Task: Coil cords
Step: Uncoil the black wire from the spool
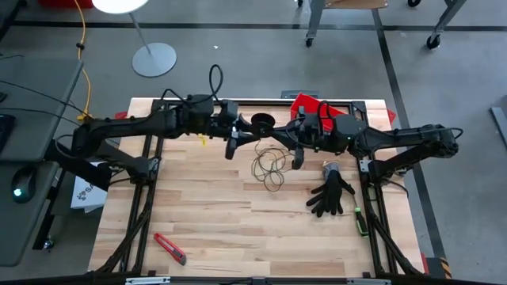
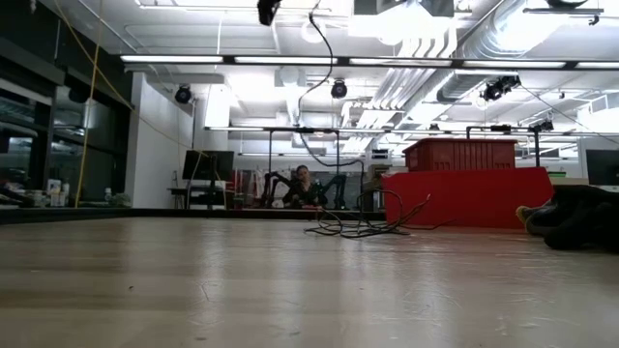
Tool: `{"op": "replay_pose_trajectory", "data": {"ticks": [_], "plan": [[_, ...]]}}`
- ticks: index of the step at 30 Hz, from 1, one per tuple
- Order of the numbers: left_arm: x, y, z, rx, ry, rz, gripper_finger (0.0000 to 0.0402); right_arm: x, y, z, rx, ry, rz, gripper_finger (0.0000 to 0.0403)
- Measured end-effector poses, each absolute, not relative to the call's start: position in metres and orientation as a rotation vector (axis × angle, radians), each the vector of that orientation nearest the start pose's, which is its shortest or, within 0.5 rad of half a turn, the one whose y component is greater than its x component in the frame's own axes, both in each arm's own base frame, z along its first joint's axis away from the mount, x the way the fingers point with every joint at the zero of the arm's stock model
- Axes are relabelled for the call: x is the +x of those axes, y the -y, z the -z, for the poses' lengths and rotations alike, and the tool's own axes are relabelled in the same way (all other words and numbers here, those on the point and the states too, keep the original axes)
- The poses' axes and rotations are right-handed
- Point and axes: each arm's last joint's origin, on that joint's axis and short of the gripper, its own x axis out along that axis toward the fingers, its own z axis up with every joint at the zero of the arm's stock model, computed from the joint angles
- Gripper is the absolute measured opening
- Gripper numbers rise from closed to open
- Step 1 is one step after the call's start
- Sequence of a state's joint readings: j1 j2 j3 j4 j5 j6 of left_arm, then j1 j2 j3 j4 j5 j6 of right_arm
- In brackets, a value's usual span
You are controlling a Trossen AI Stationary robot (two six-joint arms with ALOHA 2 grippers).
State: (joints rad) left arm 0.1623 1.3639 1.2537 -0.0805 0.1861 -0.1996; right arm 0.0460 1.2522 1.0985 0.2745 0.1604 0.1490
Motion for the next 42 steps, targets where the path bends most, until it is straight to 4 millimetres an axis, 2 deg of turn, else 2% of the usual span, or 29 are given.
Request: {"op": "replay_pose_trajectory", "data": {"ticks": [8,10,13,15,23,27,31,37,42], "plan": [[0.313,-0.043,-0.372,-0.213,-0.199,0.027,0.0133,0.284,-0.008,-0.388,0.161,0.128,0.106,0.0],[0.31,-0.043,-0.374,-0.208,-0.198,0.027,0.0111,0.284,-0.008,-0.387,0.149,0.127,0.107,0.0],[0.307,-0.042,-0.374,-0.226,-0.215,0.021,0.004,0.284,-0.008,-0.387,0.142,0.118,0.108,0.0],[0.303,-0.043,-0.377,-0.25,-0.215,0.019,0.0012,0.284,-0.008,-0.384,0.14,0.089,0.109,0.0],[0.263,-0.041,-0.397,-0.306,-0.244,0.061,0.0002,0.283,-0.008,-0.359,0.214,-0.159,0.129,0.0],[0.254,-0.04,-0.402,-0.31,-0.231,0.066,0.0001,0.283,-0.01,-0.355,0.256,-0.208,0.094,0.0],[0.259,-0.042,-0.398,-0.3,-0.243,0.061,0.0001,0.286,-0.013,-0.356,0.297,-0.2,-0.013,0.0],[0.279,-0.049,-0.393,-0.282,-0.192,0.113,0.0001,0.293,-0.016,-0.351,0.367,-0.221,-0.104,0.0],[0.295,-0.056,-0.385,-0.257,-0.179,0.141,0.0,0.302,-0.02,-0.355,0.382,-0.14,-0.241,0.0]]}}
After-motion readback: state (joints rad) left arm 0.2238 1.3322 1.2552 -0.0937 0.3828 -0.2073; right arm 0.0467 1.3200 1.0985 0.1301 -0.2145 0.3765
